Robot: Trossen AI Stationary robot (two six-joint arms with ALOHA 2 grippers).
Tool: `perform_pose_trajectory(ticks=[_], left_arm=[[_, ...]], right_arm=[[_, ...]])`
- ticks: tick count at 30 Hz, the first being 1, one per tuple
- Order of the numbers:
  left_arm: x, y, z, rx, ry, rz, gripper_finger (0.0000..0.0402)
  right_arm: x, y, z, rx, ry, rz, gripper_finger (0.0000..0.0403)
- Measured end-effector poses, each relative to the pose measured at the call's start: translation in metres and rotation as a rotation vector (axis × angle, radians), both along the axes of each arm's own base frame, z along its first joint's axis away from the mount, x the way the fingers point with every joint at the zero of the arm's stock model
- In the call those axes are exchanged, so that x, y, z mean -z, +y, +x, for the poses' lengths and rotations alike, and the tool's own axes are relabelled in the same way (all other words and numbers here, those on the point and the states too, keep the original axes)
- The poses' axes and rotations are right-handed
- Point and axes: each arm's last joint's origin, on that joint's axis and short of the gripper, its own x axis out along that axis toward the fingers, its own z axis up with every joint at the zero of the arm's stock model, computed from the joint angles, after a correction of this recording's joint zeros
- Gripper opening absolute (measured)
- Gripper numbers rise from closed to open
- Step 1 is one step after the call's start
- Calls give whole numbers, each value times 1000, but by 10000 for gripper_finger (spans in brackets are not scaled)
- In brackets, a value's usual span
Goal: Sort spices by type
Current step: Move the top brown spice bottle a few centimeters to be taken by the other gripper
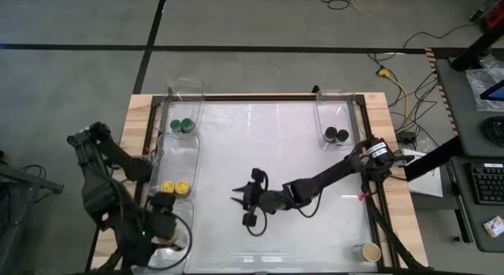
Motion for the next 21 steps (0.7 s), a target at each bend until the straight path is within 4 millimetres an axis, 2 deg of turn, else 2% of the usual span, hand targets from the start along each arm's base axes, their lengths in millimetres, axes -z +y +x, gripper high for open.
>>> perform_pose_trajectory(ticks=[8,21], left_arm=[[24,-31,-2,-86,94,18,263],[73,-75,-2,-152,249,109,263]], right_arm=[[14,30,14,-42,-3,24,96],[52,64,40,-76,20,56,76]])
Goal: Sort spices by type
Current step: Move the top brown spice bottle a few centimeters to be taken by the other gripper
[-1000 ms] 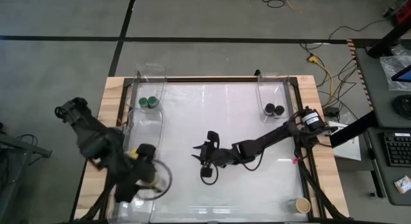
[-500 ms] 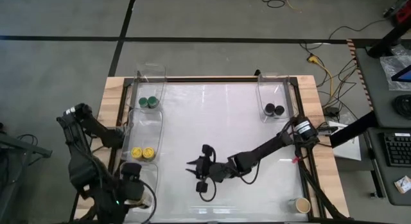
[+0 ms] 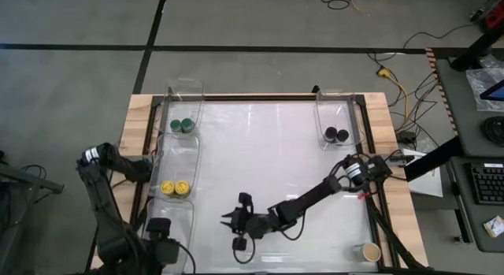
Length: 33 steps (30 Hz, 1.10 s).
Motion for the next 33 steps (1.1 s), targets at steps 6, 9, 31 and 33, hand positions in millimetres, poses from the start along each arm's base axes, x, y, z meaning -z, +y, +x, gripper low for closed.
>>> perform_pose_trajectory(ticks=[6,9,31,33], left_arm=[[19,-11,-6,-48,51,75,263],[25,-16,-8,-55,57,86,263],[45,-30,-31,-69,-53,91,263],[50,-29,-31,-68,-48,109,263]], right_arm=[[0,18,0,-31,-14,11,78],[-2,22,-1,-32,-19,29,83],[-4,29,-4,-11,-46,118,75],[-4,29,-4,-8,-46,124,80]])
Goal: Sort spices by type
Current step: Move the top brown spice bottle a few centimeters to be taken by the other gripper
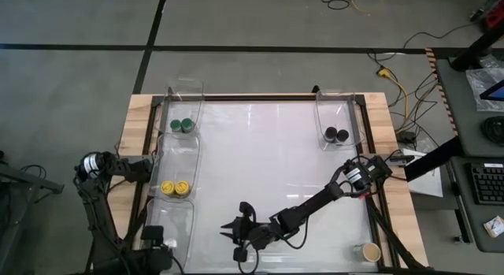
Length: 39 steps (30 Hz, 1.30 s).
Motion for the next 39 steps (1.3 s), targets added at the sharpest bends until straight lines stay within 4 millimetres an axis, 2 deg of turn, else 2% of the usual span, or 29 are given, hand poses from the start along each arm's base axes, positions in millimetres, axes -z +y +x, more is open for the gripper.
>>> perform_pose_trajectory(ticks=[4,10,14,20,31,39], left_arm=[[4,1,0,4,6,4,263],[3,-8,2,31,4,-88,263],[5,-6,1,39,7,-68,263],[21,1,-2,46,43,-19,263],[17,4,-4,39,48,-120,263],[22,6,-5,40,68,-127,263]], right_arm=[[0,0,0,1,0,2,89],[0,0,0,1,0,2,91],[0,0,0,1,0,2,84],[0,0,0,1,0,2,77],[0,0,0,2,0,1,95],[0,0,0,5,0,8,85]])
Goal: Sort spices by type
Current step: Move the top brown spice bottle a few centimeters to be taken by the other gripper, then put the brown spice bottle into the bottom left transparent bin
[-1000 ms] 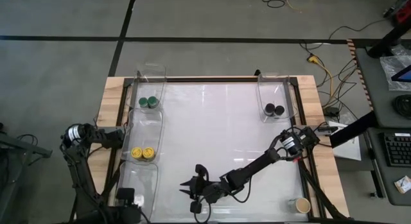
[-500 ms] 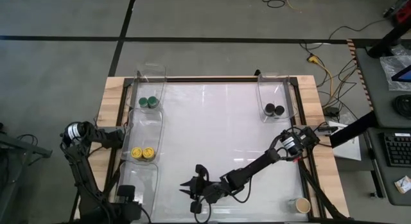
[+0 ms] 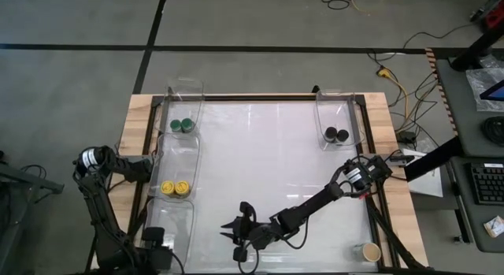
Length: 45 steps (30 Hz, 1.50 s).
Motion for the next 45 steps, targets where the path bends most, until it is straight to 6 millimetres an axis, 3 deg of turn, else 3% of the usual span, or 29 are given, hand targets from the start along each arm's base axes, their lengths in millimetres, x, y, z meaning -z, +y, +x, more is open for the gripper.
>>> perform_pose_trajectory(ticks=[17,28,45], left_arm=[[-4,-2,0,-5,6,-2,264],[-6,-5,1,-4,11,-32,311],[-21,-3,1,-26,0,-1,315]], right_arm=[[0,0,0,-1,0,-4,105],[0,0,0,-4,1,-12,115],[0,0,0,-4,1,-10,114]])
